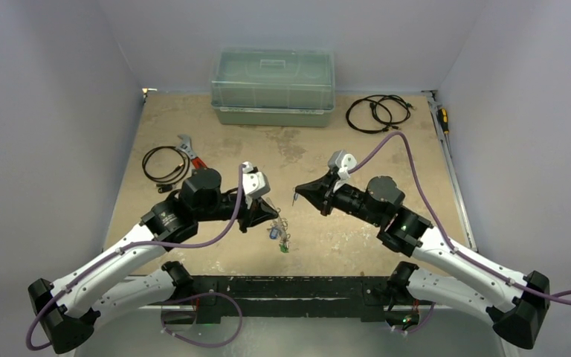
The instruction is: Put the keys on the keyring
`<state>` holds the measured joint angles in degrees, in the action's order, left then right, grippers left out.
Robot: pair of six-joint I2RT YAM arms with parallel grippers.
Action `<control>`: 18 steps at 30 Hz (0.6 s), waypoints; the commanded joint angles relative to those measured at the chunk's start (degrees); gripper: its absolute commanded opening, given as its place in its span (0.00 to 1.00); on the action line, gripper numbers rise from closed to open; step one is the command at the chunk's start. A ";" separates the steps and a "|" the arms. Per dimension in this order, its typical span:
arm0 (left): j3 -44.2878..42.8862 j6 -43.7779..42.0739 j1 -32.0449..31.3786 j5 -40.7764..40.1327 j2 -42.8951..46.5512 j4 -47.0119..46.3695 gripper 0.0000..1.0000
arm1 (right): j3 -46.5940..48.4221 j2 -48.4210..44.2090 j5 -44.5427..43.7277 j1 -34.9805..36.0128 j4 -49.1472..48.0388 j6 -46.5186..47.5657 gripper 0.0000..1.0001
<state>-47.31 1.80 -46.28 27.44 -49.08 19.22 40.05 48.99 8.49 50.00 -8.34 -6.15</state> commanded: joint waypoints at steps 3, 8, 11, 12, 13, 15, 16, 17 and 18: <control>0.61 -3.86 0.03 2.74 2.32 -3.69 0.00 | -1.26 -2.98 9.67 0.41 -3.31 0.99 0.00; 0.43 -5.19 -0.01 4.35 2.08 -2.99 0.00 | -1.41 -3.40 14.35 1.00 -3.92 1.05 0.00; 0.75 -5.88 0.02 5.81 2.15 -2.96 0.00 | -1.22 -2.76 16.44 1.44 -3.80 1.39 0.00; 0.81 -5.97 -0.03 6.22 2.09 -2.96 0.00 | -1.14 -2.57 16.93 1.65 -3.81 1.54 0.00; 0.95 -6.25 0.04 6.91 2.12 -2.96 0.00 | -1.01 -2.40 17.57 1.86 -3.79 1.69 0.00; 0.87 -6.83 -0.01 8.22 2.22 -2.81 0.00 | -0.74 -2.16 18.30 2.23 -3.42 2.07 0.00; 0.87 -7.08 0.02 8.59 2.35 -2.67 0.00 | -0.56 -2.08 18.64 2.50 -3.25 2.29 0.00; 0.88 -7.36 -0.03 8.86 2.52 -2.62 0.00 | -0.47 -2.11 18.93 2.70 -3.10 2.53 0.00; 0.91 -7.61 -0.04 9.20 2.84 -2.61 0.00 | -0.42 -2.25 19.07 3.00 -2.97 2.70 0.00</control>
<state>-46.13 -3.31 -46.26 32.95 -47.77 19.27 38.85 46.87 24.29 52.05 -9.54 -5.06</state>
